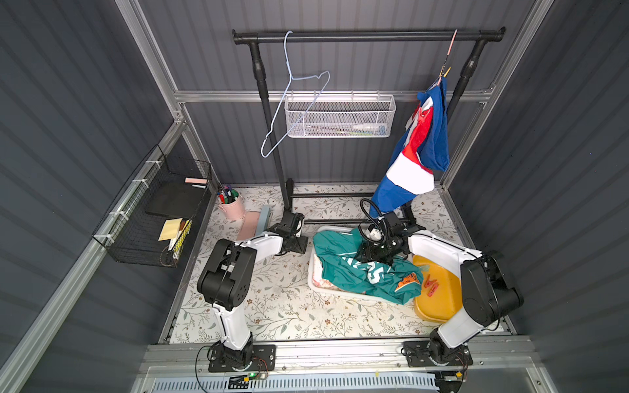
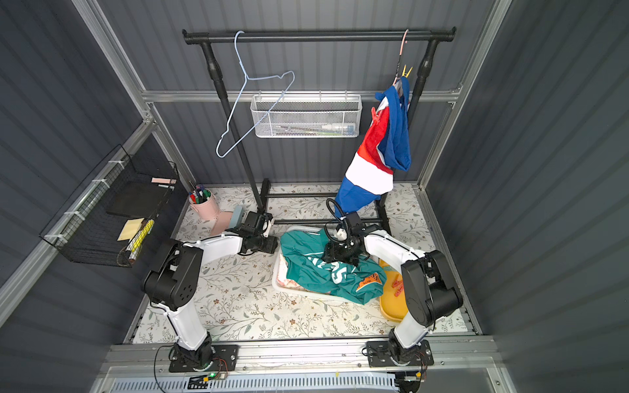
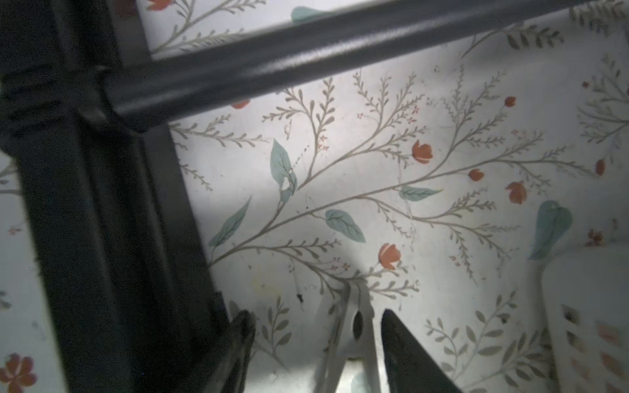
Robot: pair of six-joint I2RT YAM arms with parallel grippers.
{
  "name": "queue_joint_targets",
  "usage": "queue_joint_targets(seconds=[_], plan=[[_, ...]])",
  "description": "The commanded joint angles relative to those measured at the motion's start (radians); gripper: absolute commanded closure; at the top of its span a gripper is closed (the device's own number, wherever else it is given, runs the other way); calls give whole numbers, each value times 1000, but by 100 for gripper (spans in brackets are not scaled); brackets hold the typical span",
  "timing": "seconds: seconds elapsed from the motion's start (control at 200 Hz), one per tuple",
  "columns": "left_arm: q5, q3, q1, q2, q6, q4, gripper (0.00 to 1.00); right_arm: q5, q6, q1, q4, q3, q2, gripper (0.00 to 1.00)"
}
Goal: Remove the clothespins securing jackets to the hanger
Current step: Move the basket to the center of the board, then pick up the clothespin from the center of the board.
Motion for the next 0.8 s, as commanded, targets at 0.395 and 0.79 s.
queue_joint_targets(seconds=[0.395,0.79], plan=[[-6,18,-27,34,-13,-41,59,38,-7,4,-48,-35,10,18],[0,35,-27,38,-29,-50,72,38,-15,5,-49,-16,10,18]])
